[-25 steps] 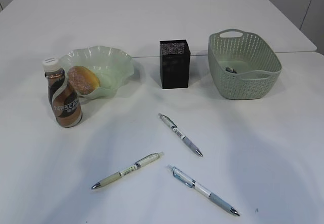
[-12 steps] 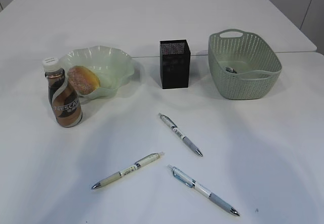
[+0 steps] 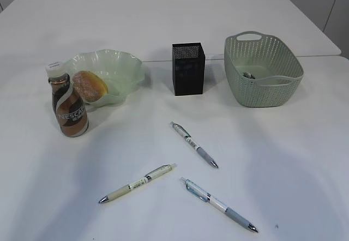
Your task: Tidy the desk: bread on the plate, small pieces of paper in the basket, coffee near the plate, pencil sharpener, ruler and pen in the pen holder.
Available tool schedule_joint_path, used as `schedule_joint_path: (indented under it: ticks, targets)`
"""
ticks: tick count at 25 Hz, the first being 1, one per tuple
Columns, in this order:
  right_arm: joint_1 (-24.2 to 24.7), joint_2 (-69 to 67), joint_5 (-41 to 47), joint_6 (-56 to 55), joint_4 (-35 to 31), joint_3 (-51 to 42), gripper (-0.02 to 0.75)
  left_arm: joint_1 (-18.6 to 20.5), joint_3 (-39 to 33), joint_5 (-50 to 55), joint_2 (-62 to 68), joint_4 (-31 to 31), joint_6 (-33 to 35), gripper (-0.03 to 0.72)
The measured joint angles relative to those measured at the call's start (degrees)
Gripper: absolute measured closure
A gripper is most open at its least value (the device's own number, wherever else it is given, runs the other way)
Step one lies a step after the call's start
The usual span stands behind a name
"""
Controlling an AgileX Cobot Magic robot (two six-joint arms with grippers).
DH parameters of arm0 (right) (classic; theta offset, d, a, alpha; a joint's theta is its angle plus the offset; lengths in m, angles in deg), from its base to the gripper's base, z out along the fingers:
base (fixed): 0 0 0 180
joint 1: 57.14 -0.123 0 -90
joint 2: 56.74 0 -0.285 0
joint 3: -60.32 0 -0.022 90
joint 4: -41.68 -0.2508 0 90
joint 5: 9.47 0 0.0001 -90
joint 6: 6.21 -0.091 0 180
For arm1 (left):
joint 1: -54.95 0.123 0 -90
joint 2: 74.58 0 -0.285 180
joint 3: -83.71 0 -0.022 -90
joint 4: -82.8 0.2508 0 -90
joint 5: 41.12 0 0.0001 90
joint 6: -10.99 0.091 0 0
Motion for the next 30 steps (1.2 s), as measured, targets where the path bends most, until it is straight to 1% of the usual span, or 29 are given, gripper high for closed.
schedule_joint_path:
  ticks: [1, 2, 5, 14, 23, 27, 30]
  targets:
    - [0.0, 0.0, 0.0, 0.0, 0.0, 0.0, 0.458, 0.5, 0.0, 0.0, 0.0, 0.0, 0.0, 0.146]
    - [0.0, 0.0, 0.0, 0.3, 1.3, 0.0, 0.458, 1.0, 0.0, 0.1, 0.0, 0.2, 0.0, 0.147]
    - [0.0, 0.0, -0.8, 1.3, 1.8, 0.0, 0.458, 2.2, 0.0, 0.7, 0.0, 3.3, 0.0, 0.153]
    - [0.0, -3.3, -6.5, 4.2, 2.1, 0.0, 0.458, 2.3, 0.0, 2.5, 0.0, 14.4, 0.1, 0.193]
    - [0.0, -8.9, -12.5, 10.2, 2.1, 0.0, 0.458, 2.3, 0.0, 2.8, 0.0, 18.4, 0.1, 0.247]
    - [0.0, -11.6, -17.2, 14.7, 1.8, 0.0, 0.458, 2.3, 0.0, 2.8, 0.0, 19.3, 0.1, 0.282]
    - [0.0, -13.0, -18.6, 16.9, 0.8, 0.0, 0.458, 2.3, 0.0, 2.9, 0.0, 19.4, 0.1, 0.306]
